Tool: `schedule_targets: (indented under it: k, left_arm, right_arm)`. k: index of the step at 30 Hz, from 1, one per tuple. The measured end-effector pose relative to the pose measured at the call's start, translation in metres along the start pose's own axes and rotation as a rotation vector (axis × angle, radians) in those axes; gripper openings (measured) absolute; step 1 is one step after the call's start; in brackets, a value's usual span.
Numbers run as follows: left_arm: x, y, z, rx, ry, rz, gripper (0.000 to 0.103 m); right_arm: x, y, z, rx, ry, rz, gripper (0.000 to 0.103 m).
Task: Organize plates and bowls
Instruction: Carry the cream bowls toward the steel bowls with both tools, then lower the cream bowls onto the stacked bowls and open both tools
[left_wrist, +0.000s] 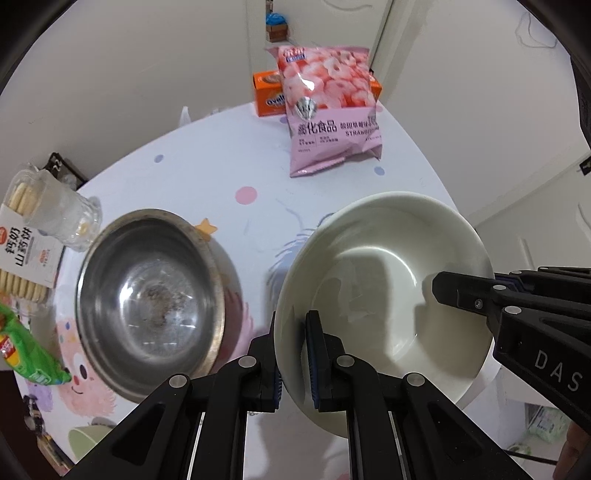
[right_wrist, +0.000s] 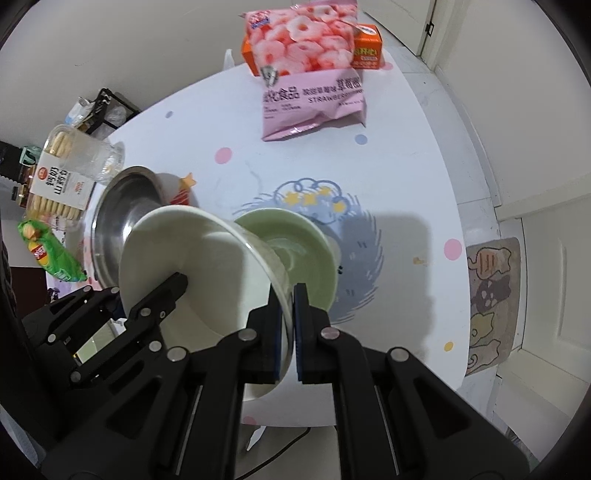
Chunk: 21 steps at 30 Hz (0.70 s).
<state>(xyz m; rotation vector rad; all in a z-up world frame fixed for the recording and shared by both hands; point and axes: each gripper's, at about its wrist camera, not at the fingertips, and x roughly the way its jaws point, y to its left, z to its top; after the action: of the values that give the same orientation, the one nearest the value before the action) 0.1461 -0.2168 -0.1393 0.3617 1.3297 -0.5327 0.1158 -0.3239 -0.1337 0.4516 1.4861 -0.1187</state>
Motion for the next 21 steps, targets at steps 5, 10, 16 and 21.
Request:
schedule_targets:
  k: [5,10,16,21]
  left_arm:
    - [0.018,-0.003,-0.001,0.0,0.021,-0.005,0.01]
    - [0.031,-0.006,-0.002,0.006,0.044,0.006,0.011]
    - [0.042,-0.008,-0.001,0.021,0.054,0.032,0.012]
    - [0.046,-0.013,-0.004,0.042,0.046,0.066,0.013]
  right_arm:
    - [0.017,-0.01,0.002,0.013,0.034,-0.002,0.007]
    - [0.028,-0.018,0.004,0.03,0.054,0.002,0.008]
    - [0.037,-0.019,0.004,0.025,0.069,-0.005,0.007]
    - [0.043,-0.022,0.006,0.034,0.069,-0.008,0.008]
